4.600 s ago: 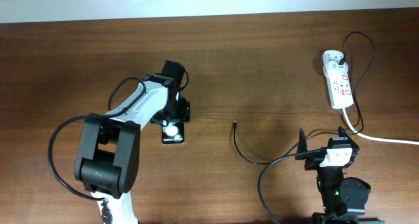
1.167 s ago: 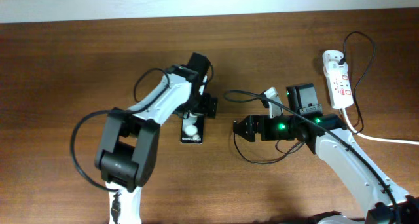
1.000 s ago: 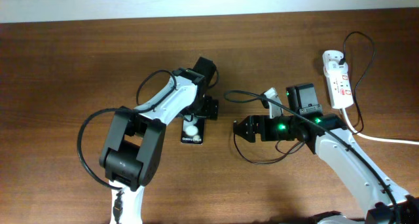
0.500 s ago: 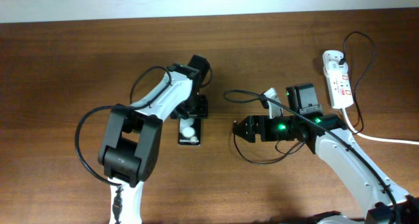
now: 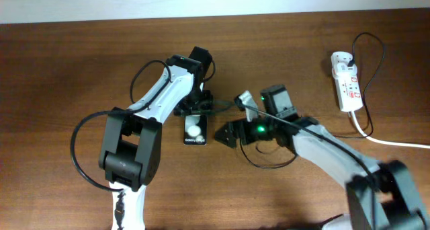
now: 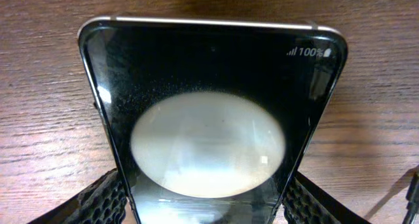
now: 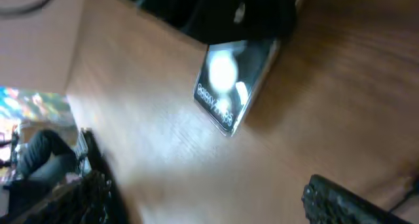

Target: Plug charger to phone and switch on socket

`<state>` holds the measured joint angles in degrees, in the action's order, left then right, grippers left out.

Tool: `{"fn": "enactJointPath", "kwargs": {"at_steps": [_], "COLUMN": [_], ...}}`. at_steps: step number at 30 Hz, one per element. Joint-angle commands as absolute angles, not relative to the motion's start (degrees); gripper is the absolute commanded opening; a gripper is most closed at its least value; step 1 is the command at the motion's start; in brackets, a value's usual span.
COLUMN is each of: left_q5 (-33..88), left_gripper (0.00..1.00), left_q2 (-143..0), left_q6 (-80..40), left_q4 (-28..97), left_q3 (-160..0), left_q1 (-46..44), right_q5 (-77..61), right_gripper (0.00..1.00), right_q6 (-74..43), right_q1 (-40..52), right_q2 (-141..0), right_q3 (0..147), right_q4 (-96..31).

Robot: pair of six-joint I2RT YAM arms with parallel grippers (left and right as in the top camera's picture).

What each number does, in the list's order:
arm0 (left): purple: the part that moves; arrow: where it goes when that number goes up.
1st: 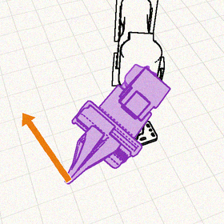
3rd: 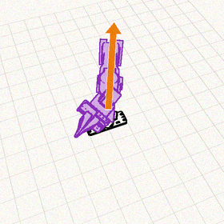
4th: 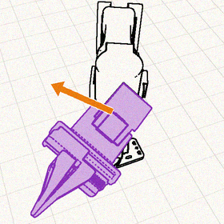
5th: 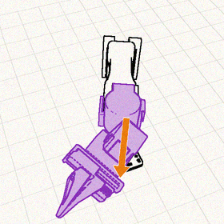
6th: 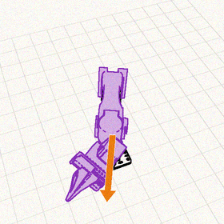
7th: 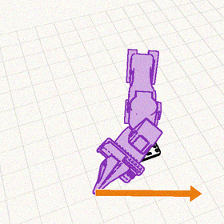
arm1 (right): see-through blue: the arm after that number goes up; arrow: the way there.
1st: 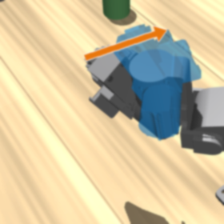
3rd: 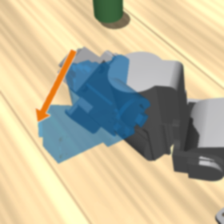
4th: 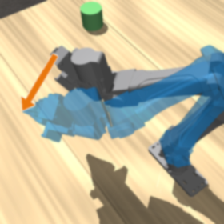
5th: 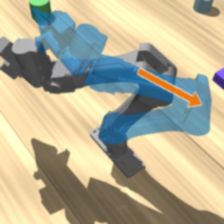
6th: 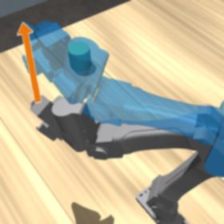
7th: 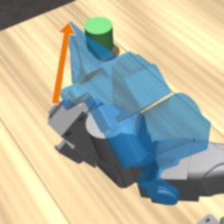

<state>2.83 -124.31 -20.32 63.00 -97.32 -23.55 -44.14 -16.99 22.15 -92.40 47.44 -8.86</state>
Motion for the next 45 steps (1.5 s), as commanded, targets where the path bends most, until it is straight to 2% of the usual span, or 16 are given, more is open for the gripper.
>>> {"fn": "enactJointPath", "kwargs": {"at_steps": [1, 4, 8, 13, 18, 22, 28, 33, 35, 37, 42, 43, 45], "left_q5": [3.2, 3.2, 3.2, 3.3, 6.9, 9.1, 10.4, 10.8, 10.8, 10.8, 10.7, 10.7, 10.7], "left_gripper": [0.62, 0.62, 0.63, 0.63, 0.64, 0.64, 0.65, 0.65, 0.65, 0.66, 0.67, 0.72, 0.96], "left_q2": [-122.5, -122.5, -122.5, -122.5, -122.5, -122.5, -122.5, -122.5, -122.5, -122.5, -122.5, -122.5, -122.5], "left_q6": [-19.2, -19.2, -19.2, -19.2, -17.0, -17.0, -16.8, -16.8, -16.8, -16.8, -16.8, -16.8, -16.8], "left_q4": [63.2, 63.3, 63.3, 63.7, 65.2, 65.2, 65.2, 65.2, 65.1, 64.8, 64.6, 64.6, 64.6], "left_q3": [-98.8, -98.8, -98.8, -98.8, -98.8, -98.8, -98.8, -98.8, -98.8, -98.8, -98.8, -98.8, -98.8], "left_q1": [-23.5, -23.5, -23.5, -23.5, -23.5, -23.5, -23.5, -23.5, -23.5, -23.5, -23.5, -23.5, -23.5], "right_q5": [-48.8, -46.3, -45.3, -37.1, -37.7, -37.9, -38.3, -36.6, -36.5, -36.0, -35.2, -35.0, -34.9], "right_gripper": [0.99, 0.99, 0.99, 0.99, 0.99, 0.93, 0.70, 0.66, 0.62, 0.53, 0.20, 0.14, 0.06], "right_q6": [-20.3, -26.7, -28.0, -28.0, -29.5, -31.9, -38.6, -39.7, -39.7, -39.7, -39.7, -39.7, -39.7], "right_q1": [24.8, 27.1, 29.3, 30.7, 32.2, 32.3, 32.4, 34.3, 34.3, 34.5, 34.5, 34.5, 34.5], "right_q2": [-99.4, -106.5, -112.4, -113.1, -113.1, -113.2, -113.1, -113.1, -113.1, -113.1, -113.2, -113.2, -113.2], "right_q3": [47.8, 47.8, 47.8, 47.8, 47.8, 47.8, 47.8, 47.8, 47.8, 47.8, 47.8, 47.8, 47.8], "right_q4": [-0.3, 10.0, 20.3, 21.8, 23.6, 24.0, 24.1, 24.4, 25.0, 24.9, 24.9, 24.9, 24.9]}}
